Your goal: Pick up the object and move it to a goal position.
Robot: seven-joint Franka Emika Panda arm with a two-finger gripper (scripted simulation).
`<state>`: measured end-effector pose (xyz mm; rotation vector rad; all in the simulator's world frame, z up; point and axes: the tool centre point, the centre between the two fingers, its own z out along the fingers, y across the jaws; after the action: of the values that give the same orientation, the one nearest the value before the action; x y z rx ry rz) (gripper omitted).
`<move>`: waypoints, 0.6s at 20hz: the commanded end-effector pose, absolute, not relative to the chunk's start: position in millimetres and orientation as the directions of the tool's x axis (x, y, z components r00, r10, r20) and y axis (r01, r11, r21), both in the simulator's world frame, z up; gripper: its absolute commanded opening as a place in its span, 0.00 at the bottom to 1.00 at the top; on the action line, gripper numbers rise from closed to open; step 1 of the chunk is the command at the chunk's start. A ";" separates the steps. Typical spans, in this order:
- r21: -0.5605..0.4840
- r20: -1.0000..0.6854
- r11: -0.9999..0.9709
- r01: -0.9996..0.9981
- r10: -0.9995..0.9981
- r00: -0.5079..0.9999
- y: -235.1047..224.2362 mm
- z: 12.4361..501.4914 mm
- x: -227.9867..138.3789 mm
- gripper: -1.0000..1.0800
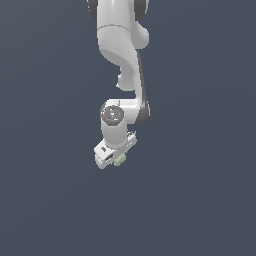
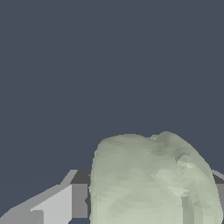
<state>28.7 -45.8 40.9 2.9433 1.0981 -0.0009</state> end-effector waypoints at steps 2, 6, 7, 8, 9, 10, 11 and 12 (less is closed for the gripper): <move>0.000 0.000 -0.755 0.655 0.655 0.755 -41.5 45.1 33.9 0.00; 0.000 0.000 -0.755 0.655 0.655 0.755 -32.8 53.9 44.9 0.00; 0.000 0.000 -0.755 0.655 0.655 0.755 -30.1 56.6 48.4 0.00; 0.000 0.000 -0.755 0.655 0.655 0.755 -27.2 59.6 52.1 0.00; 0.000 0.000 -0.755 0.655 0.655 0.755 -24.2 62.6 56.1 0.00; 0.000 0.000 -0.755 0.655 0.655 0.755 -20.9 65.9 60.3 0.00; 0.000 0.000 -0.755 0.655 0.655 0.755 -17.6 69.3 64.7 0.00; 0.000 0.000 -0.755 0.655 0.655 0.755 -14.1 72.9 69.3 0.00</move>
<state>62.6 -19.4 67.4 2.9436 1.0985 -0.0002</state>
